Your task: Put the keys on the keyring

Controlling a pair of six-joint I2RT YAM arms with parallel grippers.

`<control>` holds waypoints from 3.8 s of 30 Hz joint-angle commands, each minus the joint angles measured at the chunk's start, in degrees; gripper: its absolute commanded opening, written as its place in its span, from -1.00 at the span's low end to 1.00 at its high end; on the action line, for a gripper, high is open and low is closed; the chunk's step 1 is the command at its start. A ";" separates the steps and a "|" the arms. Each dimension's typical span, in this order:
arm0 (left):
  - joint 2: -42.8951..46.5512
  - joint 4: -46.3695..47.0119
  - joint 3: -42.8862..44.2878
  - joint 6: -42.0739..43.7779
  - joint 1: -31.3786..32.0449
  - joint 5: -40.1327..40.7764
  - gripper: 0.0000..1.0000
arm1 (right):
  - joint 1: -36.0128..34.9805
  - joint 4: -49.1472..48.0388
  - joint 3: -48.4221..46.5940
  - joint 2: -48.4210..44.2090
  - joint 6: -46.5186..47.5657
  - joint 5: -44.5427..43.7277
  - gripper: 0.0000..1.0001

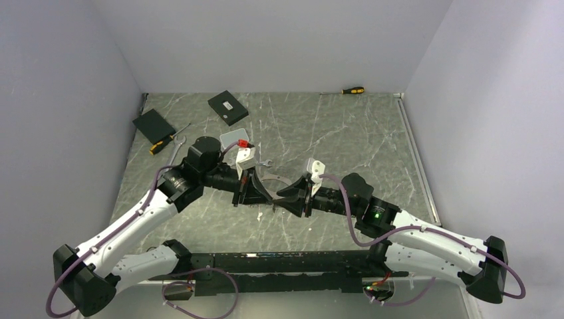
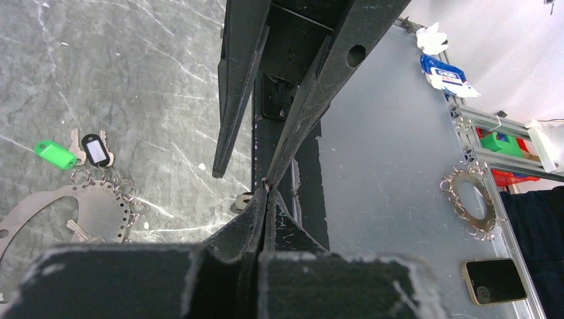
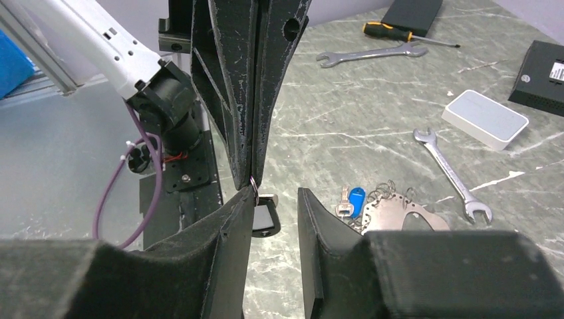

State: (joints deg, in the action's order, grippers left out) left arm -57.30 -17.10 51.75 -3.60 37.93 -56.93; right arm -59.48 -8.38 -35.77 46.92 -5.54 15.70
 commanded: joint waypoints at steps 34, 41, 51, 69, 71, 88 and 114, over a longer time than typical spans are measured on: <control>3.40 3.14 -0.23 1.63 -0.02 -0.03 -1.00 | -0.33 -3.08 -3.77 1.53 0.13 6.57 -0.58; 3.86 3.06 -0.33 1.55 -0.01 0.04 -1.00 | -0.37 -2.55 -3.76 0.85 0.76 4.52 -0.59; 4.17 2.78 -0.50 1.62 -0.03 0.23 -1.00 | -0.37 -1.90 -3.86 0.99 0.50 4.77 -0.58; 4.28 3.11 -0.64 1.05 0.02 0.79 -1.00 | -0.36 -1.77 -2.72 -0.95 -0.17 3.25 -0.45; 4.30 3.28 -0.71 0.95 -0.04 0.80 -1.00 | -0.36 -1.93 -2.85 -0.57 -0.17 3.43 -0.46; 4.46 3.34 -0.94 0.77 0.01 1.05 -1.00 | -0.37 -2.72 -3.34 1.80 0.19 4.25 -0.53; 5.11 2.07 -1.16 0.33 -0.02 6.44 0.20 | -0.37 -1.16 -2.54 0.84 0.84 1.21 -1.00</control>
State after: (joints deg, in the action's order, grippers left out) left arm -53.36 -15.73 50.78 -3.40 37.95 -53.45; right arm -59.66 -8.21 -37.60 48.80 -5.56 19.27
